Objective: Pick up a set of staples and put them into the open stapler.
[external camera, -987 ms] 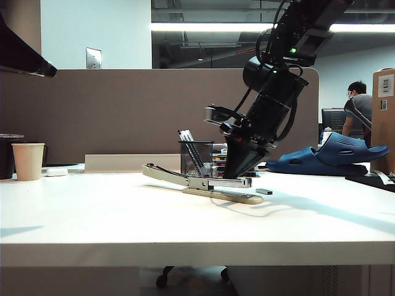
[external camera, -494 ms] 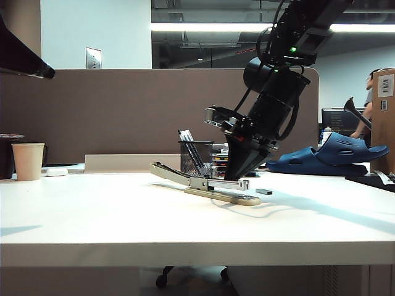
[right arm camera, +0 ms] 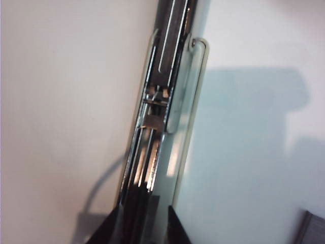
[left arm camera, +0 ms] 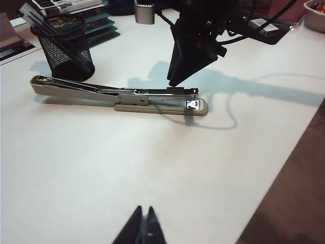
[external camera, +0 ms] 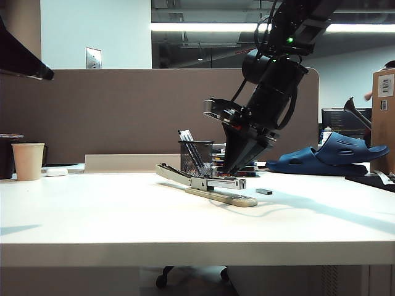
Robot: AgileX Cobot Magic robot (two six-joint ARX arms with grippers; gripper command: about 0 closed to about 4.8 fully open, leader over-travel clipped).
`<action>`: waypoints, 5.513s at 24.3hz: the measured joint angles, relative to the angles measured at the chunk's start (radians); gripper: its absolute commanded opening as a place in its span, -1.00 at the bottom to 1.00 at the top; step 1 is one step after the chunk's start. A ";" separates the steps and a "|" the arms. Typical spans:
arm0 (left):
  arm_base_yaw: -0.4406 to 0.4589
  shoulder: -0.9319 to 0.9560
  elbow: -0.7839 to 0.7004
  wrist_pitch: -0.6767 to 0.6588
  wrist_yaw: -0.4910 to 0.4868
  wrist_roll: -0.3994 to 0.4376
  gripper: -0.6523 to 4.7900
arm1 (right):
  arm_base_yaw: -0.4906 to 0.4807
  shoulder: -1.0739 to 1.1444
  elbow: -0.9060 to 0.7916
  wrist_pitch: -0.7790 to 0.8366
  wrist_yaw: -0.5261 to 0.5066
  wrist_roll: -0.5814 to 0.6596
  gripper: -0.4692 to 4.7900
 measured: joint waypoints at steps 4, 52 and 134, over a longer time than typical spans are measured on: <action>0.000 0.000 0.000 0.000 0.000 0.000 -0.78 | 0.000 0.000 0.026 -0.024 -0.023 0.000 -0.01; 0.002 -0.001 0.000 0.224 -0.180 -0.087 -0.78 | -0.245 -0.452 0.315 -0.266 0.144 0.114 -0.86; 0.027 -0.829 -0.431 0.243 -0.650 -0.297 -0.78 | -0.363 -2.055 -1.748 0.893 0.301 0.389 -0.86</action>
